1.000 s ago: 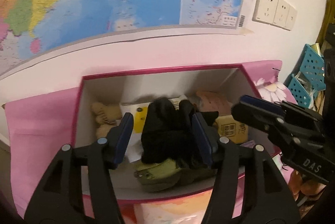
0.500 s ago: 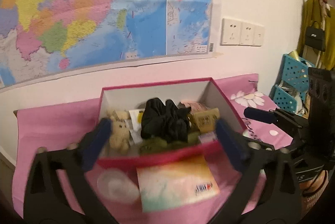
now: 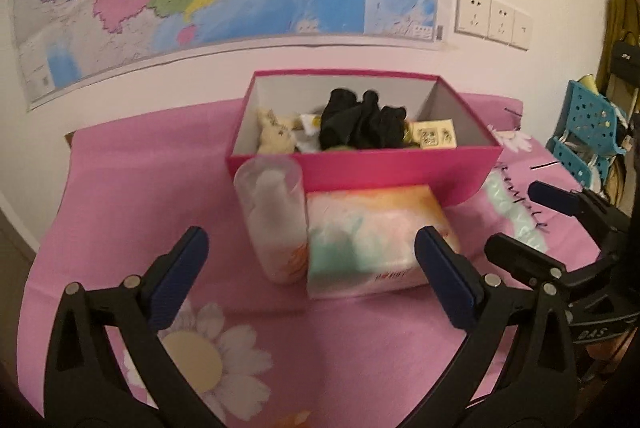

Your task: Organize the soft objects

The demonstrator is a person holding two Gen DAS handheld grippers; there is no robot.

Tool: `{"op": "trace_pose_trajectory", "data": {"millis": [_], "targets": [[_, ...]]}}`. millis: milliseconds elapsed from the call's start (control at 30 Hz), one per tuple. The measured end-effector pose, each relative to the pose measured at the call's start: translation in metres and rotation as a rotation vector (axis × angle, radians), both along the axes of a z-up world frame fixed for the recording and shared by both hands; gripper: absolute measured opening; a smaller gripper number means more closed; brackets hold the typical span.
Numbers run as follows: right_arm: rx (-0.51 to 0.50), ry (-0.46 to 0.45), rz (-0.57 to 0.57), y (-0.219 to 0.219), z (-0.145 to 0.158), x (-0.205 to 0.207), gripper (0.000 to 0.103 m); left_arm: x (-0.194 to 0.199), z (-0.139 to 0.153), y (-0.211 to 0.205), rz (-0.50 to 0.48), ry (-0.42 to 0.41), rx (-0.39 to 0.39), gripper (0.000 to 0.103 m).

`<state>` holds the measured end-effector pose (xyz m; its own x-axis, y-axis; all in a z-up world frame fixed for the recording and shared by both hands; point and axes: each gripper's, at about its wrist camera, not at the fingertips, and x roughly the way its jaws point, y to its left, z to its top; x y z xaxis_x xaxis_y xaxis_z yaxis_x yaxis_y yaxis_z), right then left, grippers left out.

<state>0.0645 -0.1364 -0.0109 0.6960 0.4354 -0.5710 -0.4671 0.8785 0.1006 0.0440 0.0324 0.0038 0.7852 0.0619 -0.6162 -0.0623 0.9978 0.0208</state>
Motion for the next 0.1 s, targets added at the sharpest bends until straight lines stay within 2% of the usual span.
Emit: {"op": "trace_pose_trajectory", "data": {"millis": [100], "targets": [[-0.01, 0.004, 0.0, 0.004, -0.0021, -0.0072, 0.101, -0.0067, -0.009, -0.0003, 0.01, 0.022, -0.005, 0.103]]}}
